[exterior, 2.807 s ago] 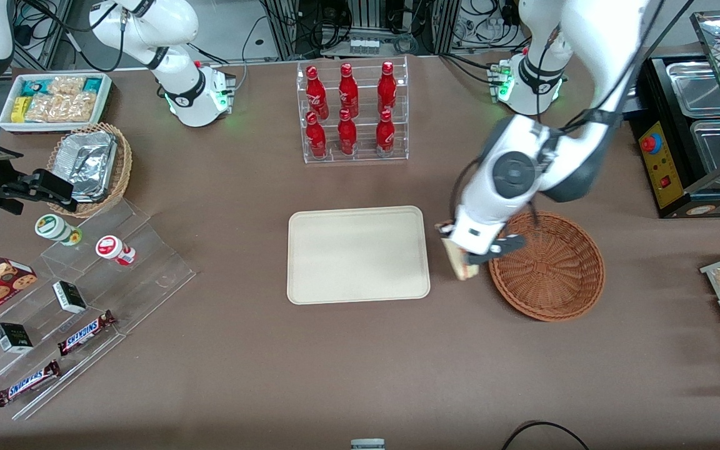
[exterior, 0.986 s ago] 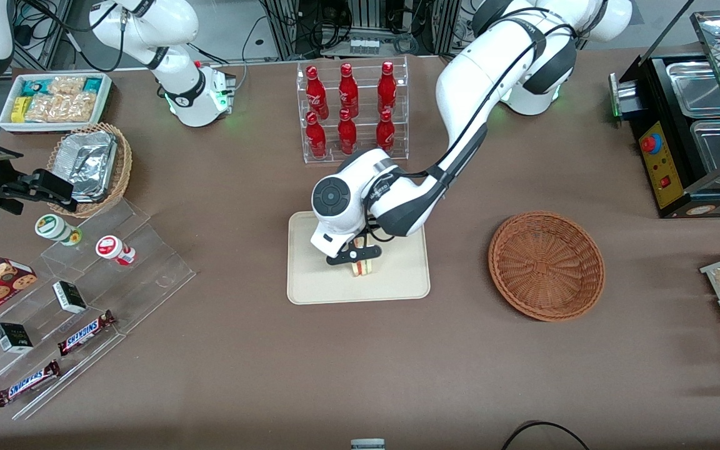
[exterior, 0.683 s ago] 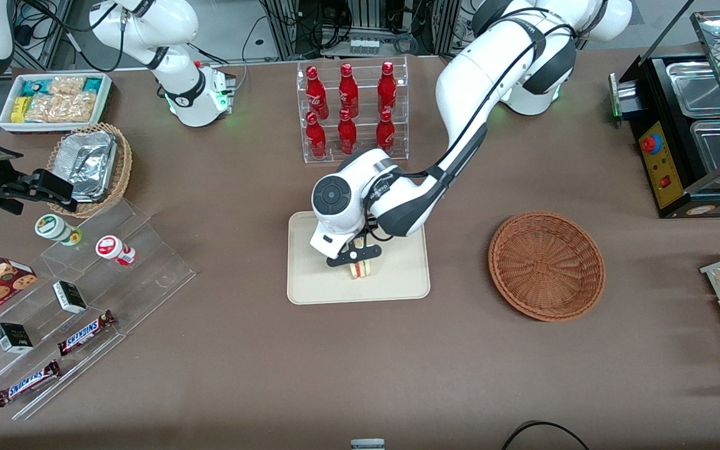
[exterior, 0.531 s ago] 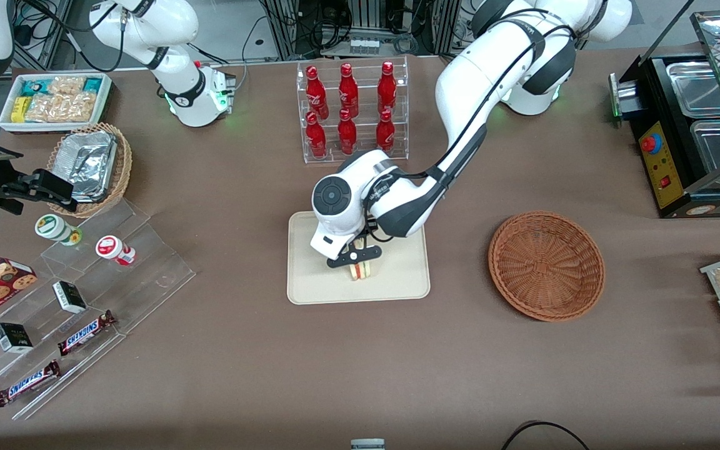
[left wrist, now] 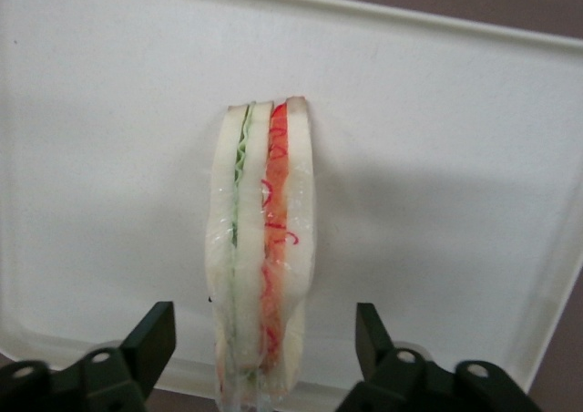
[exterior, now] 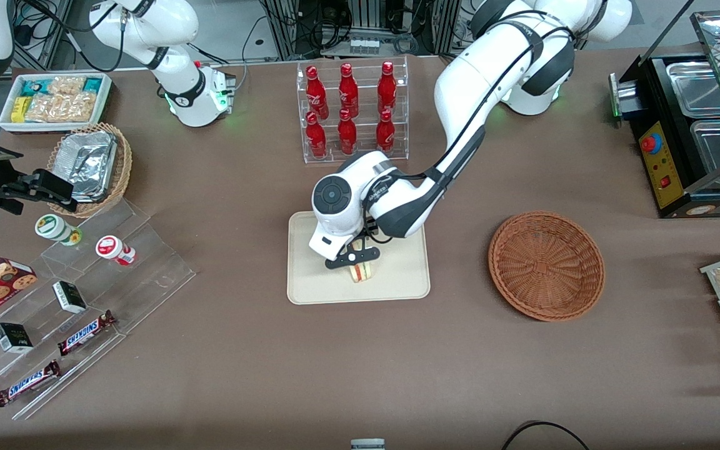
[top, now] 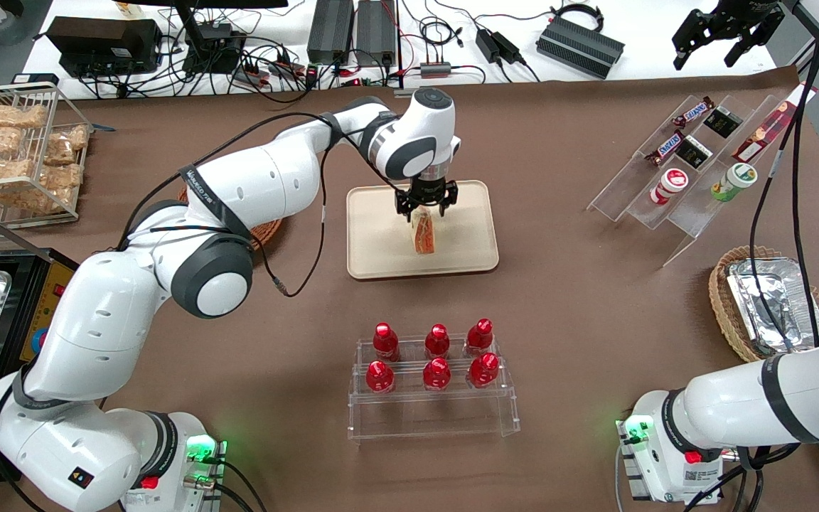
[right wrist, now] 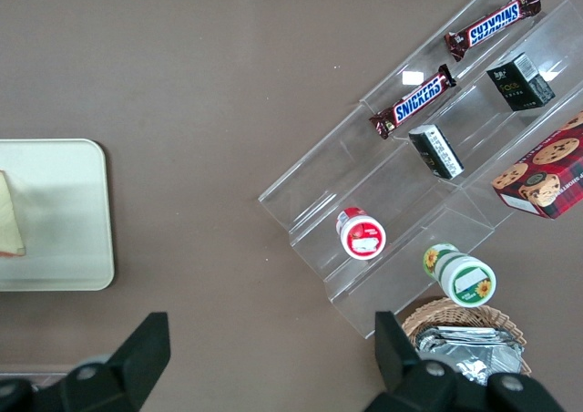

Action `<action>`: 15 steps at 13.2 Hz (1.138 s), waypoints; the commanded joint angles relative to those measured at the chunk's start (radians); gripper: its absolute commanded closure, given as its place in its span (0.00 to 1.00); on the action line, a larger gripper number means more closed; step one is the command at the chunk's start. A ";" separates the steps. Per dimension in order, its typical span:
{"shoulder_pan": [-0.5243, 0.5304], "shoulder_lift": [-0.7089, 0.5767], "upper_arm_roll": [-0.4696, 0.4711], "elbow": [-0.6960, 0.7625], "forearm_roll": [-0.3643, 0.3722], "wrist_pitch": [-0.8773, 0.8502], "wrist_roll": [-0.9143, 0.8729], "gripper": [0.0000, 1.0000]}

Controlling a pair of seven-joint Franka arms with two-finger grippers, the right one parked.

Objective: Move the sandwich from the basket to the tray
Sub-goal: 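Lower the sandwich onto the tray center with the left gripper, then open the left gripper to release the sandwich on the tray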

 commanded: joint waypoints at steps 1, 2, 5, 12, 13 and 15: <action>-0.006 -0.080 0.008 -0.003 0.012 -0.061 -0.021 0.00; -0.006 -0.103 0.008 -0.002 0.009 -0.081 -0.018 0.00; 0.006 -0.159 0.007 -0.002 0.004 -0.157 -0.010 0.00; 0.107 -0.263 0.002 -0.009 -0.046 -0.325 0.220 0.00; 0.143 -0.277 0.002 -0.010 -0.074 -0.351 0.287 0.00; 0.187 -0.344 0.005 -0.083 -0.071 -0.358 0.455 0.00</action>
